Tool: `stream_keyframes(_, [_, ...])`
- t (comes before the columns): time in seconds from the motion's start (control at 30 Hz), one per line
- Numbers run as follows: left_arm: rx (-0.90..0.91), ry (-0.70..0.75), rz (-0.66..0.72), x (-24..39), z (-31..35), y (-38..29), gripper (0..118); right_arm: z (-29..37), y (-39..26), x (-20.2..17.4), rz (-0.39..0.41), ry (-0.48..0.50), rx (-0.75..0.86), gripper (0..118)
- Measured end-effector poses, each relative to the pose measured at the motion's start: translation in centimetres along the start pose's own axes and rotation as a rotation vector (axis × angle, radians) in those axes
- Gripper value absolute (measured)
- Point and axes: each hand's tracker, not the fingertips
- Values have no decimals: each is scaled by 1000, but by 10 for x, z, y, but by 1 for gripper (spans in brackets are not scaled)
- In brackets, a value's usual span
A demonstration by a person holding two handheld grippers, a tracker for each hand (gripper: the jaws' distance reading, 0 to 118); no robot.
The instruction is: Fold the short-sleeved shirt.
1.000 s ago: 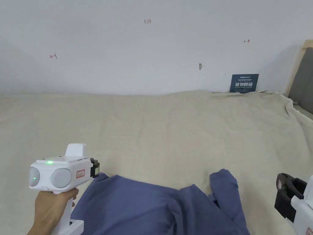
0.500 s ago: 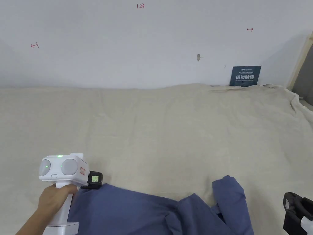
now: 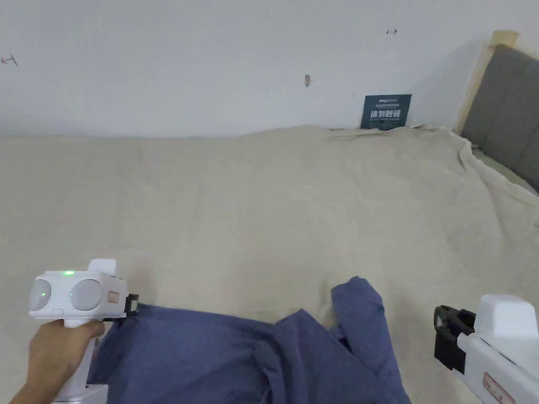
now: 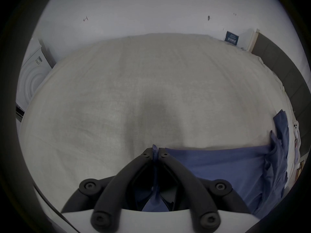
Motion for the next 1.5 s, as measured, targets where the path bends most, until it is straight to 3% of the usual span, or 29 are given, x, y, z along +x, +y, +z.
stream_keyframes(0.2, [66,-49,11,0,56,-12,2,-46,15,-1,14,27,-101,3])
stream_keyframes(0.27, [80,-57,11,-1,68,-15,2,-69,18,-3,-4,35,-144,22])
stream_keyframes(0.3, [86,-60,10,-3,71,-16,2,-80,19,-4,1,23,-162,42])
stream_keyframes(0.33, [90,-61,9,-3,75,-17,2,-90,19,-6,0,25,-175,74])
stream_keyframes(0.37, [94,-61,8,-3,78,-18,2,-100,18,-8,-4,22,-199,74])
stream_keyframes(0.47, [104,-74,16,-6,82,-18,2,-127,11,-12,-7,22,-265,102])
stream_keyframes(0.5, [106,-77,17,-6,84,-19,2,-135,8,-11,-14,23,-274,102])
stream_keyframes(0.7, [104,-81,9,-7,80,-19,2,-169,-18,-19,-23,30,-403,102])
stream_keyframes(0.77, [102,-83,18,-8,79,-20,2,-167,-26,-27,-28,34,-434,97])
stream_keyframes(0.8, [102,-84,22,-8,80,-21,2,-169,-28,-28,-36,42,-444,86])
stream_keyframes(0.87, [102,-83,28,-10,78,-21,2,-170,-33,-31,-44,52,-450,35])
stream_keyframes(0.93, [101,-83,33,-10,78,-22,2,-169,-37,-31,-40,65,-445,5])
stream_keyframes(1.23, [133,-59,89,-22,88,-27,2,-124,-10,-13,-52,92,-315,4])
stream_keyframes(1.5, [265,-14,169,-53,143,-16,2,-54,47,-12,-42,156,-117,4])
